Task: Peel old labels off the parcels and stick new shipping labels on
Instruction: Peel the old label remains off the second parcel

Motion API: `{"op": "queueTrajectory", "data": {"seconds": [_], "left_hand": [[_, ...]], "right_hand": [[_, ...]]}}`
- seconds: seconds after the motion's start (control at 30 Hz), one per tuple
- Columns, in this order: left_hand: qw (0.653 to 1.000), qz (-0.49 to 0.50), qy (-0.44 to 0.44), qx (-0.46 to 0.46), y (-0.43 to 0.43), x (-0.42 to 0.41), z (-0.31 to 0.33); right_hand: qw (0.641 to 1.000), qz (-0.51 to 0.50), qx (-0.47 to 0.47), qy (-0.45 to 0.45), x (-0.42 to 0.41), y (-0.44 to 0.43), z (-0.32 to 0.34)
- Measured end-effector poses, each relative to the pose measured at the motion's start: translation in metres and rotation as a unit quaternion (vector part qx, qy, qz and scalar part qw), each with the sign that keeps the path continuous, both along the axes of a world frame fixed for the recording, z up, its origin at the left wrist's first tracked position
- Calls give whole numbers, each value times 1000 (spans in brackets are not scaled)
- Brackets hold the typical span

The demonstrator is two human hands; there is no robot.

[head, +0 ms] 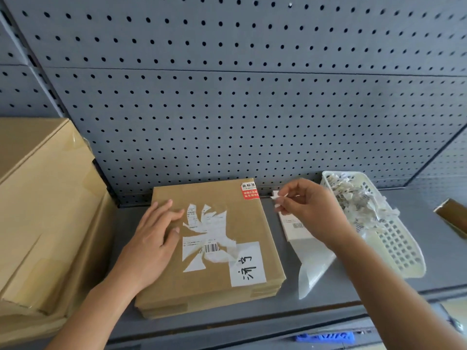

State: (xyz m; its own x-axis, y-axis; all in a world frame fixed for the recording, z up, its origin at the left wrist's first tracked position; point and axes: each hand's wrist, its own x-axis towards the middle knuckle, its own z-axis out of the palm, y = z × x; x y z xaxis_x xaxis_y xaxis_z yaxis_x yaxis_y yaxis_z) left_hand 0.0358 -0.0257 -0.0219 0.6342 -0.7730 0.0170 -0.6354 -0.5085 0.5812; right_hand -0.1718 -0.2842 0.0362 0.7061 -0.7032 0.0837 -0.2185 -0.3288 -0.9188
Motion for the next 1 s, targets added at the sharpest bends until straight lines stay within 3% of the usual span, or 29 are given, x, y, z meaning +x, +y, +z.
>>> {"op": "queueTrajectory", "data": {"seconds": [0.2, 0.33, 0.6, 0.73, 1.0], "left_hand": [[1000, 5, -21, 6, -1, 2, 1], [1000, 9, -22, 9, -2, 3, 0], [1000, 3, -25, -3, -2, 3, 0], [999, -1, -31, -7, -2, 4, -2], [1000, 2, -28, -11, -3, 3, -2]], "right_hand": [[986, -136, -73, 67, -52, -46, 3], [941, -224, -199, 156, -85, -72, 4], [884, -292, -312, 188, -111, -89, -10], [877, -285, -322, 214, -120, -98, -15], [903, -253, -233, 258, -116, -109, -17]]}}
